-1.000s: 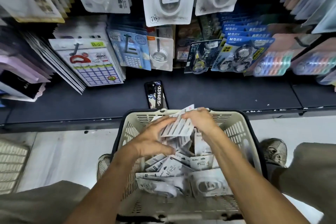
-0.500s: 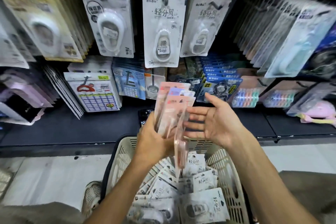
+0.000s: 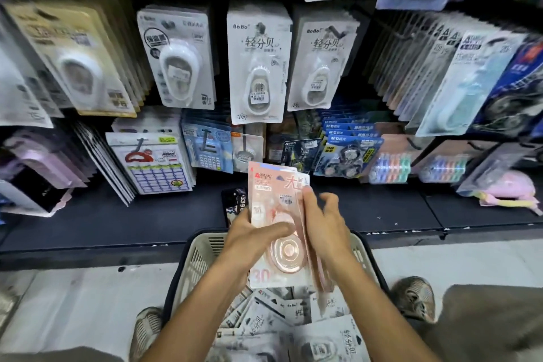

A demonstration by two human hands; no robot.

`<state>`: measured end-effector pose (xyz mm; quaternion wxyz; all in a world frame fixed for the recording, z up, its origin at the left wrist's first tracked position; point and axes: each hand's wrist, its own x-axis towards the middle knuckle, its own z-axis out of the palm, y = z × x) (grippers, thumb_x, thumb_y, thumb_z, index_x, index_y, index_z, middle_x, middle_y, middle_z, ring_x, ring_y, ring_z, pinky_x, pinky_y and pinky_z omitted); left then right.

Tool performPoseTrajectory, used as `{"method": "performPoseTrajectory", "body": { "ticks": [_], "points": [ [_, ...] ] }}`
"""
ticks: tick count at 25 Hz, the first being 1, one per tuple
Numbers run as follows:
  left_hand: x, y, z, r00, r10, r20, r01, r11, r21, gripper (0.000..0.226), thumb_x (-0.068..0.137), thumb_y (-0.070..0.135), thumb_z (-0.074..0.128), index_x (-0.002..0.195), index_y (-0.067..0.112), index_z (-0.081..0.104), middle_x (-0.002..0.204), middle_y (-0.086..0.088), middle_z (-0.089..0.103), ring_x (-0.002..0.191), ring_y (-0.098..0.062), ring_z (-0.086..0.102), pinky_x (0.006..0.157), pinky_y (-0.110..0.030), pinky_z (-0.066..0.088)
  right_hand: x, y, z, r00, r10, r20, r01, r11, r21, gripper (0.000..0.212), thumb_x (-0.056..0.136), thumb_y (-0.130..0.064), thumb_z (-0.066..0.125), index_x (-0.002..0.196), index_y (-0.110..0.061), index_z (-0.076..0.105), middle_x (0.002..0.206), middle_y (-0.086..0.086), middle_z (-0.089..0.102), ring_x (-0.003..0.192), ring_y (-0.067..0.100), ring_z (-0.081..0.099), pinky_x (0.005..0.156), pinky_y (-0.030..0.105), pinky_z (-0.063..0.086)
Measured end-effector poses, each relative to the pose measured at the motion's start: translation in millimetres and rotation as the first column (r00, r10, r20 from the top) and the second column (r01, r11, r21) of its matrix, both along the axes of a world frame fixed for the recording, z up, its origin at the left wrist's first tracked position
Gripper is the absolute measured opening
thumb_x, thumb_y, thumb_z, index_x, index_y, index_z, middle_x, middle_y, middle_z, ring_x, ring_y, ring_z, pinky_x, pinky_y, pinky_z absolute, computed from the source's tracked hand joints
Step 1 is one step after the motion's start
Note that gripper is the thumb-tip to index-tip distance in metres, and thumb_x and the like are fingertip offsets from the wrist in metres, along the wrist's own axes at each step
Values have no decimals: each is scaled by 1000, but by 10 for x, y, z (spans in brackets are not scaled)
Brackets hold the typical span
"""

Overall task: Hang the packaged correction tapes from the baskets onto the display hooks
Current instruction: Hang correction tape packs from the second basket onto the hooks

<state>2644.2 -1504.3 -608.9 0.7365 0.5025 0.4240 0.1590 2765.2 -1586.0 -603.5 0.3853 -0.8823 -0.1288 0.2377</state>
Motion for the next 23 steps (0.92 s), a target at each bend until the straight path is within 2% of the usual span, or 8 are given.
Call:
{"method": "performPoseTrajectory", "body": {
  "ticks": [3,6,10,13,15,18,21,23],
  "points": [
    [47,-82,99,992,-115,-53,121,985,121,60,54,30,93,108,28,69,93,6,81,86,-15,78,76,-35,62,243,37,14,988,-125,-89,129,991,32,67,80,-81,48,93,-16,53,88,0,65,82,24,61,75,42,48],
    [95,-151,143,988,-146,-58,152,982,113,65,53,33,92,112,24,68,95,4,81,89,-19,78,86,-41,61,462,67,38,975,-204,-88,211,973,89,57,82,-61,71,68,-9,54,70,9,62,70,31,61,73,46,53],
    [105,-103,178,979,-203,8,201,975,99,77,51,37,101,118,28,63,99,11,80,91,-9,77,82,-30,59,620,20,35,881,-446,-157,470,863,186,52,93,-46,68,60,-7,56,70,13,66,74,36,65,82,48,55],
    [146,-212,212,950,-259,-176,307,883,356,81,43,52,95,113,41,53,96,22,75,88,1,72,81,-28,58,612,101,12,882,-428,-198,465,862,203,52,98,-39,63,59,-6,53,68,13,60,73,32,58,82,49,54],
    [162,-251,263,945,-189,-268,299,832,468,72,43,55,81,106,45,48,88,30,70,75,9,66,75,-30,58,575,131,124,905,-339,-256,398,887,234,49,99,-44,60,66,-7,56,74,15,64,74,31,59,76,47,54],
    [181,-127,348,991,-113,-76,134,919,372,71,45,45,82,110,41,55,89,28,74,76,6,71,77,-34,60,593,-145,513,960,72,-269,43,915,400,37,89,-48,72,87,-15,58,83,8,73,75,23,67,65,31,52],
    [220,66,571,982,-21,188,-8,988,153,73,50,30,92,118,26,65,96,7,81,87,-16,78,73,-35,60,630,-552,925,821,538,-189,-386,769,510,45,76,-28,88,110,-29,59,106,10,77,91,22,74,72,26,57],
    [275,166,830,955,-52,293,14,991,130,79,45,32,97,117,23,66,100,0,81,88,-22,79,66,-32,62,683,-614,1116,813,574,-95,-387,655,649,49,72,-16,89,112,-26,62,108,12,75,91,26,73,71,32,59]
  ]
}}
